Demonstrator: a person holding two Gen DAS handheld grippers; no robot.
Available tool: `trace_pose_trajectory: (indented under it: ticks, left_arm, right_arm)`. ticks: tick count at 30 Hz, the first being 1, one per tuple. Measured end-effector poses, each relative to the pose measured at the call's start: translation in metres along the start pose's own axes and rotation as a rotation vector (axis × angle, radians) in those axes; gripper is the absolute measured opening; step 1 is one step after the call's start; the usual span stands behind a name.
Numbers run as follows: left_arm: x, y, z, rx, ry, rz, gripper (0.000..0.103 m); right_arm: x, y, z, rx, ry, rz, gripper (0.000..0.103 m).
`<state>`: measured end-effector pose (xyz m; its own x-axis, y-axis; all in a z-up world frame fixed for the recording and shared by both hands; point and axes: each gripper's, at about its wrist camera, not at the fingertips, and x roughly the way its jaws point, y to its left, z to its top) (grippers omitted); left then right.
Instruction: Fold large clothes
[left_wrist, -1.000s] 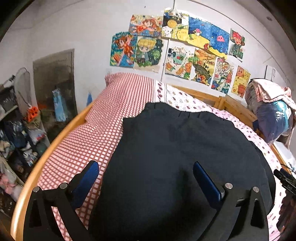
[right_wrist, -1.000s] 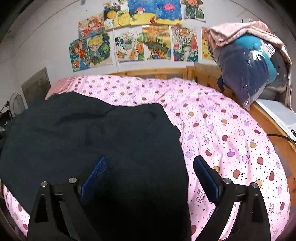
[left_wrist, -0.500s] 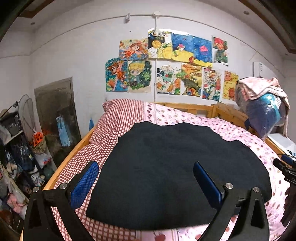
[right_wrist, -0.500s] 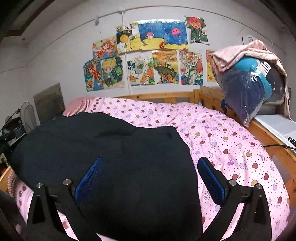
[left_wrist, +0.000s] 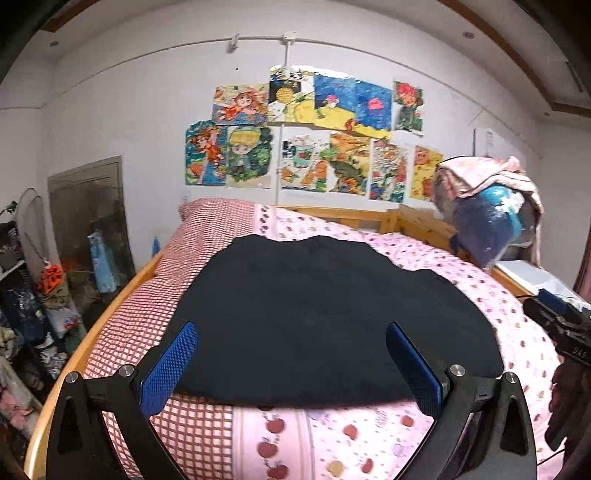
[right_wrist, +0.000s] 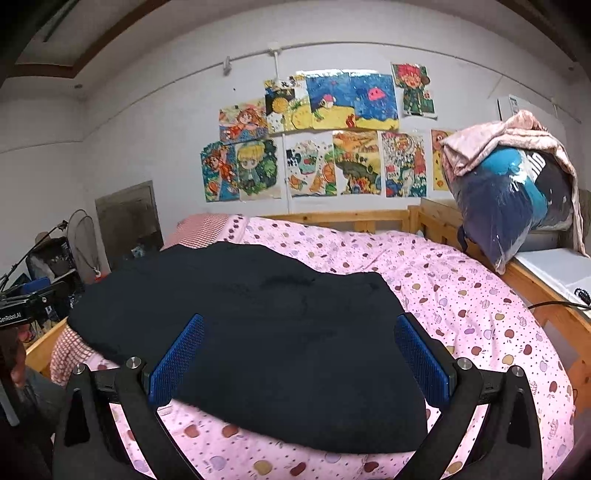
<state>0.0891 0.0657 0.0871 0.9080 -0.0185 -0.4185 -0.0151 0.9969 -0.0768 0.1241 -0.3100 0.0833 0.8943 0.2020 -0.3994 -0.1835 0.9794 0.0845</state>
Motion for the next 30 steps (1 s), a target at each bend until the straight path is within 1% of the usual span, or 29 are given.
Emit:
trace_pose_trajectory:
  ticks: [6, 11, 18, 25, 30]
  left_arm:
    - [-0.015, -0.008, -0.006, 0.026, -0.007, -0.015, 0.103]
    - [-0.026, -0.011, -0.006, 0.019, -0.027, -0.014, 0.103]
    - [-0.037, -0.018, -0.012, 0.047, -0.039, -0.01, 0.103]
    - [-0.039, -0.028, -0.019, 0.057, -0.036, -0.038, 0.103]
    - [-0.043, -0.032, -0.027, 0.073, -0.037, -0.024, 0.103]
  right_arm:
    - [-0.023, 0.015, -0.006, -0.016, -0.021, 0.033, 0.101]
    - [-0.039, 0.024, -0.008, -0.013, -0.038, 0.058, 0.101]
    - [-0.058, 0.035, -0.016, -0.02, -0.065, 0.069, 0.101]
    - [-0.062, 0.042, -0.03, 0.004, -0.051, 0.07, 0.101]
    - [-0.068, 0.043, -0.043, 0.024, -0.053, 0.07, 0.101]
